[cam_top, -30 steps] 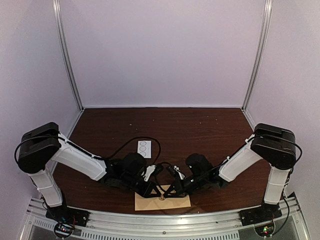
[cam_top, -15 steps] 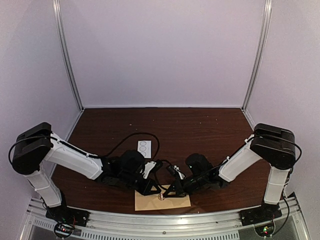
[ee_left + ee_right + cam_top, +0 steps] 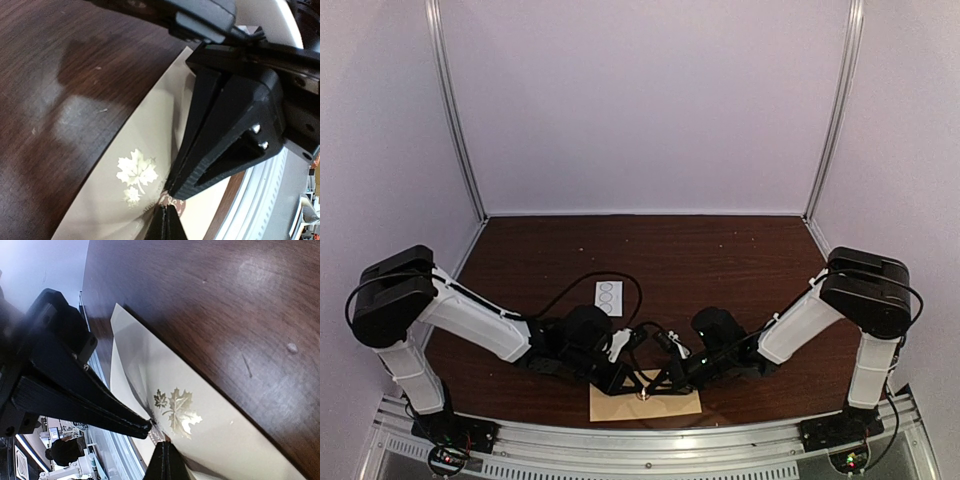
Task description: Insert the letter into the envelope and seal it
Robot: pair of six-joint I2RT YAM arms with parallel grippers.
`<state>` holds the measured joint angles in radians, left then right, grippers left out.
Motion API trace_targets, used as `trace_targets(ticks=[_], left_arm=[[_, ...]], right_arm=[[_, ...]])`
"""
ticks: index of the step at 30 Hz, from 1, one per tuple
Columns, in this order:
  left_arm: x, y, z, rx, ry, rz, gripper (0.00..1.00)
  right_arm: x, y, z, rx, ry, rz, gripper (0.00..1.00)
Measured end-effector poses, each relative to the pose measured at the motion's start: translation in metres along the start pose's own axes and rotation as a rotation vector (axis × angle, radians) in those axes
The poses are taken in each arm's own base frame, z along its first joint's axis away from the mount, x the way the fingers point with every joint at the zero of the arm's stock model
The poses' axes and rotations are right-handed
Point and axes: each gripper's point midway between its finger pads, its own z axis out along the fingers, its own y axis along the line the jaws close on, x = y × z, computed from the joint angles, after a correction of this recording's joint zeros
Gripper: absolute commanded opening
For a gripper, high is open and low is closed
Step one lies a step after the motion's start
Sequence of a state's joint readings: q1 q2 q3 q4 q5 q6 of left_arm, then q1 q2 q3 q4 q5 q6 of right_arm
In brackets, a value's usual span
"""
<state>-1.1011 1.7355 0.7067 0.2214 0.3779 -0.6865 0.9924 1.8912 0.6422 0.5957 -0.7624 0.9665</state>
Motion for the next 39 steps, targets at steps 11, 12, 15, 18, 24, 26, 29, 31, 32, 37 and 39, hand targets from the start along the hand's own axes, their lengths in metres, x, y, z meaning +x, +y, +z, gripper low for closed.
trace_targets(ticks=[11, 12, 15, 18, 24, 26, 29, 31, 32, 37, 39], left_arm=[[0.006, 0.005, 0.004, 0.01, -0.008, -0.009, 0.0], [0.006, 0.005, 0.005, 0.011, -0.01, -0.009, 0.0], [0.007, 0.005, 0.005, 0.014, -0.013, -0.012, 0.0], [0.007, 0.005, 0.004, 0.017, -0.014, -0.015, 0.0], [0.008, 0.005, 0.004, 0.018, -0.017, -0.017, 0.0], [0.008, 0.005, 0.004, 0.018, -0.017, -0.018, 0.0], [0.008, 0.005, 0.004, 0.018, -0.017, -0.018, 0.0], [0.008, 0.005, 0.004, 0.018, -0.017, -0.018, 0.0], [0.008, 0.005, 0.004, 0.018, -0.017, -0.018, 0.0], [0.008, 0.005, 0.004, 0.018, -0.017, -0.02, 0.0], [0.008, 0.005, 0.004, 0.018, -0.017, -0.021, 0.0]], right_arm=[[0.0, 0.0, 0.0, 0.001, 0.0, 0.003, 0.07], [0.0, 0.0, 0.0, 0.001, 0.0, 0.003, 0.11], [-0.001, 0.001, -0.001, 0.001, -0.005, -0.002, 0.2], [-0.004, 0.003, -0.009, 0.019, -0.016, -0.002, 0.25], [-0.012, 0.007, -0.026, 0.067, -0.061, -0.026, 0.16], [-0.012, 0.007, -0.028, 0.079, -0.061, -0.035, 0.08], [-0.011, 0.009, -0.026, 0.09, -0.054, -0.053, 0.0], [-0.01, 0.014, -0.024, 0.085, -0.046, -0.068, 0.0], [-0.01, 0.017, -0.022, 0.079, -0.043, -0.075, 0.0], [-0.006, 0.032, -0.012, 0.042, -0.022, -0.11, 0.0], [-0.005, 0.031, -0.008, 0.036, -0.014, -0.109, 0.0]])
